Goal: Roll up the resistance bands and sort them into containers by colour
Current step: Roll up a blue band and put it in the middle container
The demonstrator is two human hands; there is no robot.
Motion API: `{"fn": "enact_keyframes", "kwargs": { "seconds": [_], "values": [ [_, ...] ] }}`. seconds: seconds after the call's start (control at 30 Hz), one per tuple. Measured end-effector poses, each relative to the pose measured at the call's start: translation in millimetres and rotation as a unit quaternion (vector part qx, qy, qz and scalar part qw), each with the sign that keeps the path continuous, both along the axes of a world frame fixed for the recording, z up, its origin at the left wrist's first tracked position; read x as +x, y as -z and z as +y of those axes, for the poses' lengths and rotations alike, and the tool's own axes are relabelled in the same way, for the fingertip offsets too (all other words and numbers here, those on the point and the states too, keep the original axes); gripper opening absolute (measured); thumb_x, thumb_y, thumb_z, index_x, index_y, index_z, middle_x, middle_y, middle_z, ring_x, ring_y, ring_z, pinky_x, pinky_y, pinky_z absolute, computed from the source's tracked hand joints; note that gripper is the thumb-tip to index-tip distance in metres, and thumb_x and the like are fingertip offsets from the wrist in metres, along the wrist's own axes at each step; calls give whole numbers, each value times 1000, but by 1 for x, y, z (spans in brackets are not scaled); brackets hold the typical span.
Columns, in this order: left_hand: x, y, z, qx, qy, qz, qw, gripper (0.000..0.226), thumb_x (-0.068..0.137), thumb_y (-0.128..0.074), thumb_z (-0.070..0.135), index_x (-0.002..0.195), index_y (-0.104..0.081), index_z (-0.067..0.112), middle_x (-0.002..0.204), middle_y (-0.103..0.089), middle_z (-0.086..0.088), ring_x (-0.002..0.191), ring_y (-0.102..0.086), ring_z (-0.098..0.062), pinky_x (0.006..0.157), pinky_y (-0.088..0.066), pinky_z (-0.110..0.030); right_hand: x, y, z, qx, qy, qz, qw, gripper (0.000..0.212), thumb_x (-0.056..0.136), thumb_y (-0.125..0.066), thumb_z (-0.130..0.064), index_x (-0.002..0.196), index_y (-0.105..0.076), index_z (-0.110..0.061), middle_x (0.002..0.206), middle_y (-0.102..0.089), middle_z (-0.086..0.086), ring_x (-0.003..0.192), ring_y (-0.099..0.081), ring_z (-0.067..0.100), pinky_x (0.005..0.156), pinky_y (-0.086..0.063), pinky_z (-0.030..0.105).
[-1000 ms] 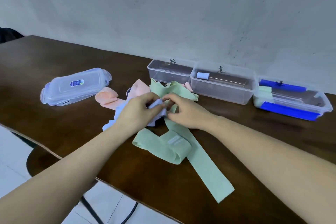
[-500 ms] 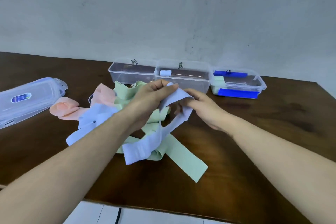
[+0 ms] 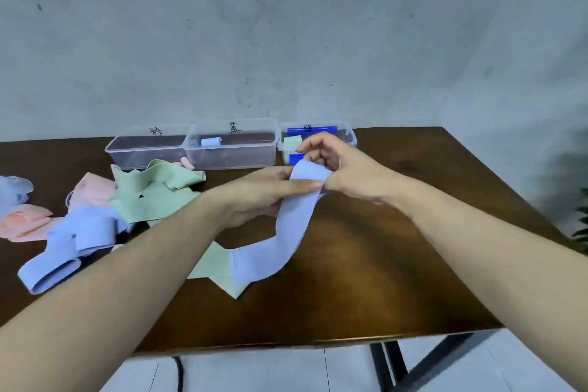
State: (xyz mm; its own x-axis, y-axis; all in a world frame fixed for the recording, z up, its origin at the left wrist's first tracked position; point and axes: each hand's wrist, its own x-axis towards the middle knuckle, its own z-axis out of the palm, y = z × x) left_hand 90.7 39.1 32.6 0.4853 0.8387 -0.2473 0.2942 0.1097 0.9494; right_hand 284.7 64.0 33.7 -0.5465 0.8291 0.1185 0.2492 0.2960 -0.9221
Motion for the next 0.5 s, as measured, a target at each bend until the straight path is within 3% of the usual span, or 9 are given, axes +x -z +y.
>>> {"fn": "enact_keyframes", "kwargs": {
  "seconds": [0.1,0.2,0.3,0.37,0.43,0.5],
  "values": [
    [29,-5,-7,-30,-2,-42,999,30,89,-67,30,115,-68,14,106,-73,-2,100,-68,-14,90,-55,-33,32,-8,-8,48,19,24,998,51,85,-61,17,112,-58,-26,111,-61,2,100,-60,4,88,-51,23],
    [56,-5,-15,10,-38,-28,999,24,92,-68,20,111,-68,7,102,-74,-6,95,-68,-15,82,-55,-29,57,-10,-17,76,73,54,993,47,85,-62,12,106,-58,-29,116,-62,-7,102,-61,1,84,-53,23],
    [81,-5,-24,57,-80,-53,994,34,90,-70,17,122,-63,6,103,-73,-7,86,-64,-15,68,-46,-26,77,-7,-22,89,171,56,980,34,81,-66,2,97,-62,-28,99,-64,-8,80,-61,2,72,-53,21],
    [94,-5,-32,74,-120,-72,987,31,91,-69,15,121,-63,8,98,-74,-1,78,-62,-11,59,-40,-22,90,-6,-29,15,205,49,977,10,86,-65,-7,86,-65,-18,82,-66,1,69,-60,11,65,-54,26],
    [105,-6,-38,86,-148,-71,983,25,92,-68,13,117,-66,12,99,-75,2,82,-67,-9,65,-45,-18,100,-5,-35,-62,198,47,977,16,91,-63,-17,76,-68,-12,73,-67,3,67,-61,14,65,-56,28],
    [114,-5,-43,102,-168,-63,979,22,92,-67,14,114,-68,14,103,-76,0,92,-70,-11,79,-49,-19,109,-5,-39,-84,180,61,978,22,94,-62,-25,85,-74,-9,78,-70,2,74,-63,13,72,-58,28]
  ]
}}
